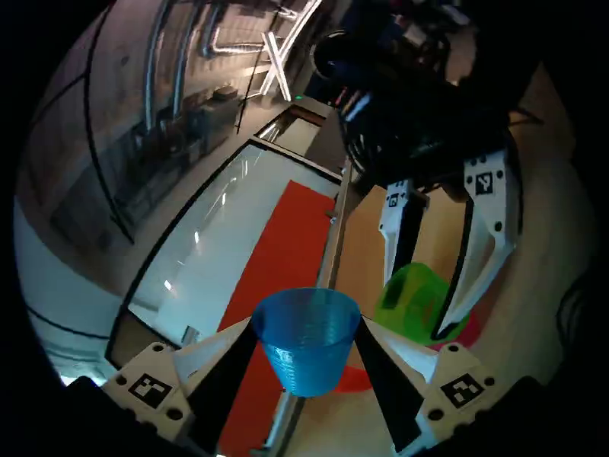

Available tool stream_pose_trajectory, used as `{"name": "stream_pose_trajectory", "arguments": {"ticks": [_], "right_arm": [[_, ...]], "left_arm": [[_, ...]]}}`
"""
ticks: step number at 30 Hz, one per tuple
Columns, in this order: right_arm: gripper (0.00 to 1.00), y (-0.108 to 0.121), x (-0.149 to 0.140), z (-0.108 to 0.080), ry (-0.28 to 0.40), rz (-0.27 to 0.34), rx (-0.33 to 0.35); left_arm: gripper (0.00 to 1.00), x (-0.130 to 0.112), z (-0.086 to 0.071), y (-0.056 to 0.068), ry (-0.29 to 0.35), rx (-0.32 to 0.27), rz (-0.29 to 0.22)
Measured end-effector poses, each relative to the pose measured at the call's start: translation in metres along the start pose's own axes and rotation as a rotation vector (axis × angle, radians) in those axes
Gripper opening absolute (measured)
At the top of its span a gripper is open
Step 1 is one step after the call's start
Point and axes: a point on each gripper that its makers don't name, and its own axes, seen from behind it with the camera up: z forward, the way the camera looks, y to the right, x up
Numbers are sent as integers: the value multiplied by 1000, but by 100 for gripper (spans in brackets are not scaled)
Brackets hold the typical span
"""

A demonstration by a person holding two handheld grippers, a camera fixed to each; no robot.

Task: Pour water

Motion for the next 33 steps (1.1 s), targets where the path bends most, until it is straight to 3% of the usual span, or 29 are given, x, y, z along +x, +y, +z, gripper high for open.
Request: {"name": "stream_pose_trajectory", "arguments": {"ticks": [8, 19, 23, 33], "right_arm": [[91, -3, 4, 0, 11, 4, -1], [91, -6, 18, 0, 37, 4, -6], [92, -4, 23, 0, 46, 9, -12], [91, 1, 28, -3, 51, 26, -31]], "left_arm": [[87, -8, -12, -11, 25, 4, -377], [87, -28, -23, -22, 50, 29, -830], [87, -38, -25, -25, 49, 37, -918], [87, -66, -24, -15, -11, 35, -1026]]}}
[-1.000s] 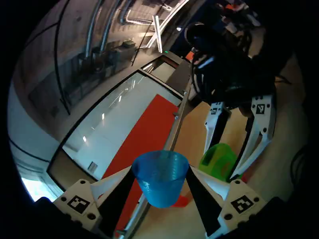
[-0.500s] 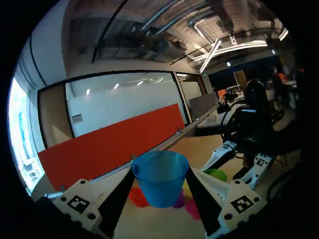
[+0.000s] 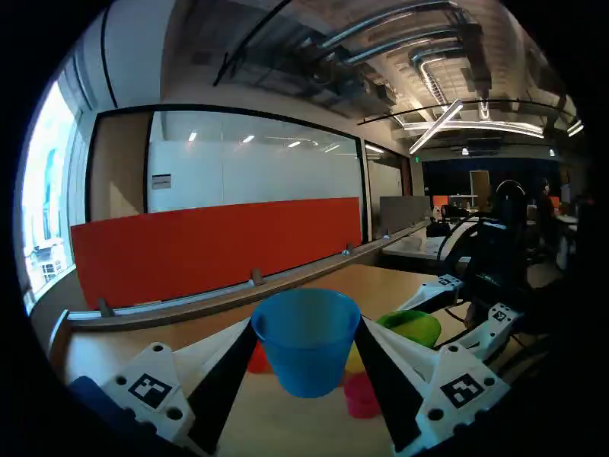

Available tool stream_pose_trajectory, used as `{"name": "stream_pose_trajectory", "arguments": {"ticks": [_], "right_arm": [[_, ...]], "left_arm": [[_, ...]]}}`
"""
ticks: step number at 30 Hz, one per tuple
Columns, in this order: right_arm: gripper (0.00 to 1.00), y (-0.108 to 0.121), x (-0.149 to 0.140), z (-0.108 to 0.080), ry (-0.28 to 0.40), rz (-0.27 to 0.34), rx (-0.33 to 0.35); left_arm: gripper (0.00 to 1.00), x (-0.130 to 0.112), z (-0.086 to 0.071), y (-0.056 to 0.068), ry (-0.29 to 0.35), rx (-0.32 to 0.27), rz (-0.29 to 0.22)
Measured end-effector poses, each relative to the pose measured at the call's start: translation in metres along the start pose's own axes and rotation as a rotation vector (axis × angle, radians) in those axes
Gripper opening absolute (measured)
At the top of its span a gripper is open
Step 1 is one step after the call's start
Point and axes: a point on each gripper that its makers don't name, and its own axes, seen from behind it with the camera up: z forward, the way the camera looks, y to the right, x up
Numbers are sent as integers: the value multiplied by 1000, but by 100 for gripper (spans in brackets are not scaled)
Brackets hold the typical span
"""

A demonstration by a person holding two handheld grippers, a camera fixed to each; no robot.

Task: Pour water

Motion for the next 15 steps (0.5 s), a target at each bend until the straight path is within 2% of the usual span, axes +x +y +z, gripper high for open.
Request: {"name": "stream_pose_trajectory", "arguments": {"ticks": [6, 15], "right_arm": [[91, 0, 1, -7, -21, -7, -5], [91, 7, -5, -22, -62, -9, -26]], "left_arm": [[87, -22, 0, -7, -46, -2, -50], [87, -69, 2, -15, -156, 5, -35]]}}
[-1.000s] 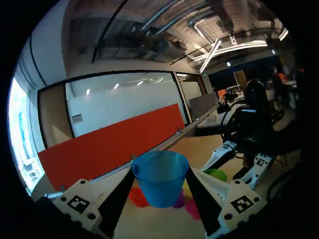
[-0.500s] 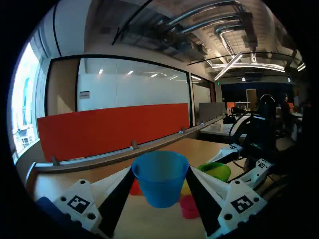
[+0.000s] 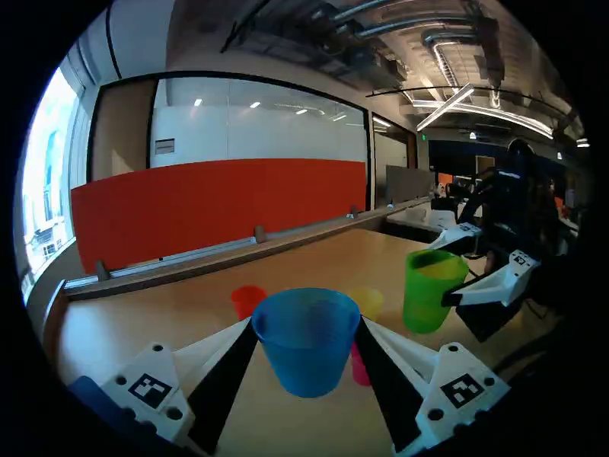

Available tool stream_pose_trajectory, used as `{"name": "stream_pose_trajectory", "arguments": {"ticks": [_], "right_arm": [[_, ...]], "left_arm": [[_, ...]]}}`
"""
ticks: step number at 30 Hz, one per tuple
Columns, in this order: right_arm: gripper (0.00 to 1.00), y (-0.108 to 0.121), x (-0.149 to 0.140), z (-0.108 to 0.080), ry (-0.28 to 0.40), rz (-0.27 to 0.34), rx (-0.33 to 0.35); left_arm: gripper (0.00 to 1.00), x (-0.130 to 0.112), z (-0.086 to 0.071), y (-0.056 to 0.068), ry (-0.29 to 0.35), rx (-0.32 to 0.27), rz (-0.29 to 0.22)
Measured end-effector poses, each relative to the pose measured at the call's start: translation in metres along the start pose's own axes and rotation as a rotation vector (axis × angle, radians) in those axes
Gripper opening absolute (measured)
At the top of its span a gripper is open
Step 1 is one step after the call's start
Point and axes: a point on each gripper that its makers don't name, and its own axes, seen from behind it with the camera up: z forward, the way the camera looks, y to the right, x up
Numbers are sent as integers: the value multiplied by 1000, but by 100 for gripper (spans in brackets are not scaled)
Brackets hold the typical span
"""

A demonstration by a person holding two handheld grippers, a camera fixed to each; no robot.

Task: Pour water

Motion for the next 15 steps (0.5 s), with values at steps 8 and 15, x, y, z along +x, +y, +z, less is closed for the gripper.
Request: {"name": "stream_pose_trajectory", "arguments": {"ticks": [8, 15], "right_arm": [[91, 4, -9, -13, -33, -14, -14], [91, 7, -11, -20, -45, -17, -23]], "left_arm": [[87, -39, 9, -3, -90, -8, 0], [87, -72, 18, 0, -167, -22, 2]]}}
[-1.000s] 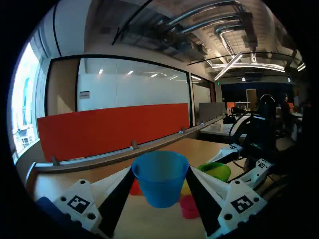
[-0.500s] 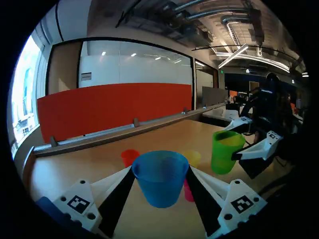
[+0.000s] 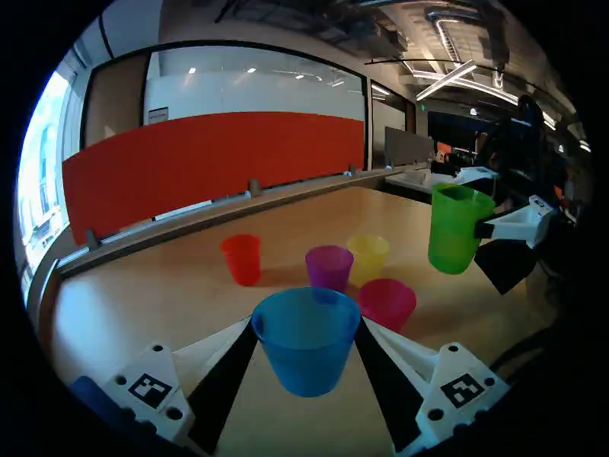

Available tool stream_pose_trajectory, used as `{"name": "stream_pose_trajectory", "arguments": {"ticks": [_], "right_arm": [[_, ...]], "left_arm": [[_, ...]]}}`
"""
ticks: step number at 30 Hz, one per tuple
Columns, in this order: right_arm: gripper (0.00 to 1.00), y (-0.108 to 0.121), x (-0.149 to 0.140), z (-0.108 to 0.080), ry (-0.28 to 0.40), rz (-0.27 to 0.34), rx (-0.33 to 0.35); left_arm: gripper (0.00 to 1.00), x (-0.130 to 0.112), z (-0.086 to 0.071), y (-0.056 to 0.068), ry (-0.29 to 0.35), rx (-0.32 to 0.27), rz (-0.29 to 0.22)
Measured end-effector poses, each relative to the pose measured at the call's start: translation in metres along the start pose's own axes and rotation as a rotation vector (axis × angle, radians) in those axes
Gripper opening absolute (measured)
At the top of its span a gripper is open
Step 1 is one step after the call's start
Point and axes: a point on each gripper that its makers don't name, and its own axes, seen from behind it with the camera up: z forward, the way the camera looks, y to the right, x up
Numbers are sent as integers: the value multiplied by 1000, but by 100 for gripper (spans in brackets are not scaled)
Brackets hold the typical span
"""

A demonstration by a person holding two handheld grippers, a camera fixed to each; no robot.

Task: Pour water

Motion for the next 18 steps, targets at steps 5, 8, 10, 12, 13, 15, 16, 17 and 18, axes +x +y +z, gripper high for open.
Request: {"name": "stream_pose_trajectory", "arguments": {"ticks": [5, 8, 10, 12, 13, 15, 16, 17, 18], "right_arm": [[91, 2, -3, -3, -8, -5, -8], [92, 4, -5, -5, -10, -3, -12], [91, 4, -5, -6, -11, -2, -13], [91, 4, -6, -7, -12, -1, -15], [91, 4, -6, -7, -13, -1, -16], [91, 4, -6, -8, -13, -2, -17], [91, 5, -6, -8, -14, -2, -18], [91, 5, -6, -8, -14, -2, -19], [92, 5, -6, -8, -15, -2, -19]], "left_arm": [[87, -14, 10, 1, -42, -6, -3], [87, -18, 14, 1, -55, -9, -7], [87, -22, 16, 2, -65, -12, -9], [87, -25, 18, 3, -74, -14, -10], [87, -27, 19, 3, -78, -14, -9], [87, -30, 20, 3, -86, -13, -6], [87, -32, 21, 4, -91, -13, -4], [87, -34, 21, 4, -95, -13, -2], [87, -36, 21, 4, -98, -13, 0]]}}
